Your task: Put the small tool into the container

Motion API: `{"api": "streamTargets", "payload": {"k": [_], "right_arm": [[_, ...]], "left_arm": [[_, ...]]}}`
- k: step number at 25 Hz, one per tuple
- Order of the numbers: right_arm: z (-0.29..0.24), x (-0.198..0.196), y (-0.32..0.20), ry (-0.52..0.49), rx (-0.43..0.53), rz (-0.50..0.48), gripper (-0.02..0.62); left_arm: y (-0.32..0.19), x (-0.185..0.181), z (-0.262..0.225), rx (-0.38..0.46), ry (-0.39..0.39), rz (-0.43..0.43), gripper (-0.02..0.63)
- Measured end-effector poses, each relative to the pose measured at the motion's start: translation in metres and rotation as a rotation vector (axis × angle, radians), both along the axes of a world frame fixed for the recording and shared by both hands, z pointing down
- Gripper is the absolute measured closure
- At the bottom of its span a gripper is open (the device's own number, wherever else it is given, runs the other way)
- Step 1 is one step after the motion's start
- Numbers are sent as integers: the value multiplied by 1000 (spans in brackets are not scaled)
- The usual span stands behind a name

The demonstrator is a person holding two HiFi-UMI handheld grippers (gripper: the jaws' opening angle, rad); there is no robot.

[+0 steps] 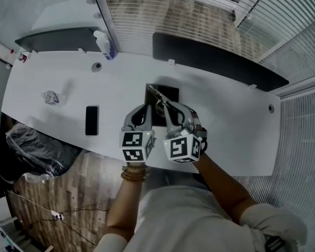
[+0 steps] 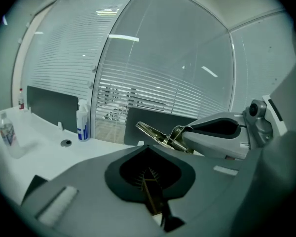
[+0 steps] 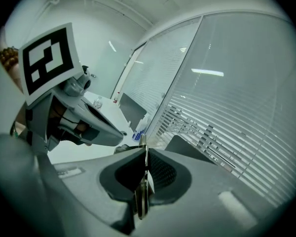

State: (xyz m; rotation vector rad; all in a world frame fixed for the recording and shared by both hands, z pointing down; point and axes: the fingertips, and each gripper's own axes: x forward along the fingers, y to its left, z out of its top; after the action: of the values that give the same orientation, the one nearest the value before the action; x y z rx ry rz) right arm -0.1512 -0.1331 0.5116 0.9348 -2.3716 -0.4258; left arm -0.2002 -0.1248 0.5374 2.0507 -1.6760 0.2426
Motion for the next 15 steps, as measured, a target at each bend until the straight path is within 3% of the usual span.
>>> {"api": "streamTargets", "payload": {"k": [6, 12, 15], "right_arm": [[9, -7, -4, -67, -103, 56, 588], [25, -9, -15, -228, -311, 149, 588], [40, -7, -22, -350, -466, 225, 588]], "left_arm": [[3, -8, 7, -9, -2, 13, 603], [0, -11, 15, -20, 5, 35, 603], [-2, -14, 21, -30, 5, 42, 603]]}}
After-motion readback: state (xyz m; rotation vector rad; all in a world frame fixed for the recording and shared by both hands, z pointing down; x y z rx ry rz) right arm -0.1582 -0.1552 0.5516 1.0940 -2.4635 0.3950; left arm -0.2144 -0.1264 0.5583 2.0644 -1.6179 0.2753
